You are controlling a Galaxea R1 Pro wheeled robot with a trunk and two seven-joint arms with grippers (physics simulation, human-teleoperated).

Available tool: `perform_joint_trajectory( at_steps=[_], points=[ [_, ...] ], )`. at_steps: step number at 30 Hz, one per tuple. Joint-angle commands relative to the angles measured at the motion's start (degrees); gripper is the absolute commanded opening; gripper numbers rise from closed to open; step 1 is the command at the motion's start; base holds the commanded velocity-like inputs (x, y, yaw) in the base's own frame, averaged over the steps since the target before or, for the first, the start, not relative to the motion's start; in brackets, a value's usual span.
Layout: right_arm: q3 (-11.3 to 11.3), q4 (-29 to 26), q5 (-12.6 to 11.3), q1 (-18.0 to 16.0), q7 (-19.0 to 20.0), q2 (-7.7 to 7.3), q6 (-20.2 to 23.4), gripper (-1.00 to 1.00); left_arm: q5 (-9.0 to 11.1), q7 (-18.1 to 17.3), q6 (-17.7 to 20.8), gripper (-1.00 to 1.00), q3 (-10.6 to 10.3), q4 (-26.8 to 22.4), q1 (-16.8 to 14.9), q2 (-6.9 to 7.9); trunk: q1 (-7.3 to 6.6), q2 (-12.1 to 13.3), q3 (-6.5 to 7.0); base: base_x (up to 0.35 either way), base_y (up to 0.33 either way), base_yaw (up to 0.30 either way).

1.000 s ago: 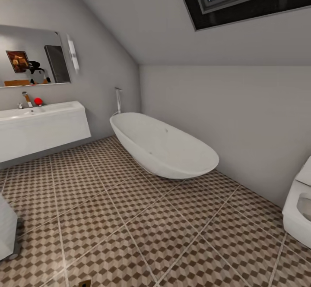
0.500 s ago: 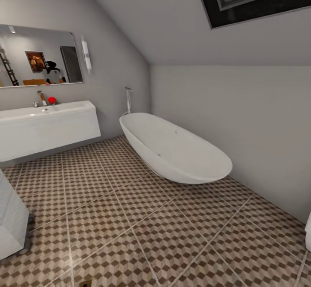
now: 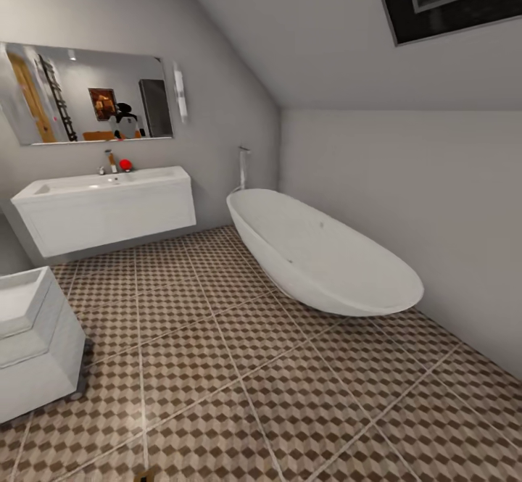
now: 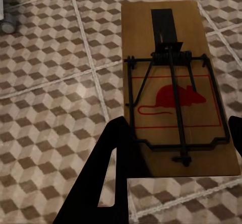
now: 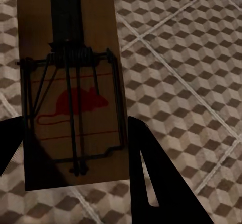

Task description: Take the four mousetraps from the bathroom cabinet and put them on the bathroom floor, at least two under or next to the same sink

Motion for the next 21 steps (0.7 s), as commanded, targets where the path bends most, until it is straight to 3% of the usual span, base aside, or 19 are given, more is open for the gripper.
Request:
perform_joint_trajectory(
  at_steps=[1,9,21],
  points=[
    [0.50,-0.02,-0.33,-0.02,-0.25,-0.01,-0.12,-1.00,-0.07,0.51,-0.21,-1.00,-0.48,0.17,-0.08,-0.04,0.00,-0.03,-0.06,0.000,0.000,0.245],
    [0.50,-0.02,-0.33,-0.02,-0.25,0.06,-0.05,-1.00,-0.07,0.58,-0.20,-1.00,-0.48,0.13,-0.08,-0.06,0.00,-0.03,-0.06,0.043,-0.059,0.245],
    [0.50,-0.02,-0.33,-0.02,-0.25,0.06,-0.03,-1.00,-0.07,0.59,-0.21,-1.00,-0.48,0.12,-0.08,-0.06,0.00,-0.03,-0.06,0.172,-0.175,0.245]
  ],
)
